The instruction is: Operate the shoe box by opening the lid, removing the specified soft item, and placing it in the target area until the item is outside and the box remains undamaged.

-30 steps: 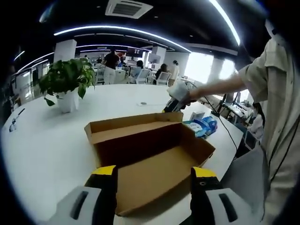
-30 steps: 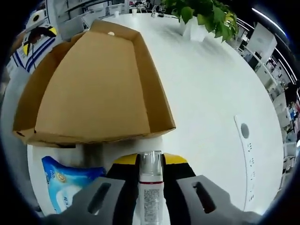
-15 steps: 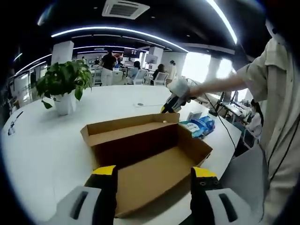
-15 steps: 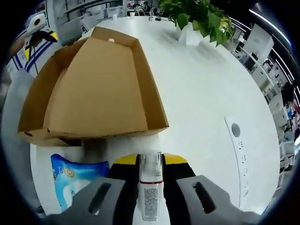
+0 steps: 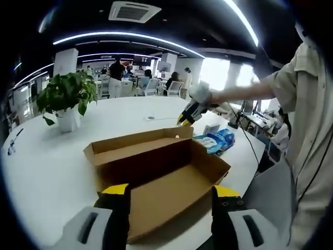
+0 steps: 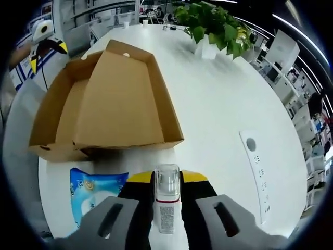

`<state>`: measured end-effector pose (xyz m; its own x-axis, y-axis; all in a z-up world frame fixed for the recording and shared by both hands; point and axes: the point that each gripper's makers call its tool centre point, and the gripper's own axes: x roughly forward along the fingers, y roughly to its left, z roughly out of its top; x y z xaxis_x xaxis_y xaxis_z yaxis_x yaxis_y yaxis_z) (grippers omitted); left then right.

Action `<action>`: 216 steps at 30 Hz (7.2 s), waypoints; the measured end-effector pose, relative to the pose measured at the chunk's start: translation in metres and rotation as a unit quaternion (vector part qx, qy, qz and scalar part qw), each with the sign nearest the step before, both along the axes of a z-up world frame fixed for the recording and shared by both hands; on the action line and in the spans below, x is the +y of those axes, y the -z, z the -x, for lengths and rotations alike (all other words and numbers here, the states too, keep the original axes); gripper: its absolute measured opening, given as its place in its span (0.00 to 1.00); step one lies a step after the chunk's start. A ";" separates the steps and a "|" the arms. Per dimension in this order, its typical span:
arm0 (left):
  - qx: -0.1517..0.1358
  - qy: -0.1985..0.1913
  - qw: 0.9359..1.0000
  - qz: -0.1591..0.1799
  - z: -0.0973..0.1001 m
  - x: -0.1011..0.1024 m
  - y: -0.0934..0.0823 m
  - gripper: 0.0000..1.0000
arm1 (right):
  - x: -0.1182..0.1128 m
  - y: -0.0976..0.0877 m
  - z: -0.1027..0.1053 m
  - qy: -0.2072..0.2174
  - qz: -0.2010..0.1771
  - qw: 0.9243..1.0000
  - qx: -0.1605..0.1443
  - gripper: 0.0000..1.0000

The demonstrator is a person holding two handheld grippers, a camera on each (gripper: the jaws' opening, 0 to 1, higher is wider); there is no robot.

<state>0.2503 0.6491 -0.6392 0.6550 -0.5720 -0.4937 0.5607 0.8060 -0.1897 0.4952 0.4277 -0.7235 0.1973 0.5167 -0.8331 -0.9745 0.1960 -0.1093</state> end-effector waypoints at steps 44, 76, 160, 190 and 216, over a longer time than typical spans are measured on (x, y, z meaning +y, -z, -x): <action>-0.009 0.025 0.999 -0.021 0.013 -0.019 -0.013 0.64 | -0.029 -0.045 0.021 0.007 -0.071 0.997 -0.022 0.16; -0.009 0.024 0.999 -0.028 0.020 -0.023 -0.014 0.64 | -0.078 -0.042 0.037 -0.071 0.011 0.997 0.005 0.16; 0.013 -0.073 0.991 -0.108 0.005 0.049 0.013 0.58 | -0.061 -0.086 0.032 0.028 0.013 0.998 -0.050 0.39; 0.100 -0.200 0.968 -0.118 0.010 0.102 0.054 0.24 | -0.001 -0.070 0.029 0.164 -0.034 0.986 -0.026 0.38; 0.108 -0.231 0.962 -0.102 0.008 0.096 0.065 0.04 | 0.047 -0.010 0.002 0.256 -0.080 0.961 0.072 0.33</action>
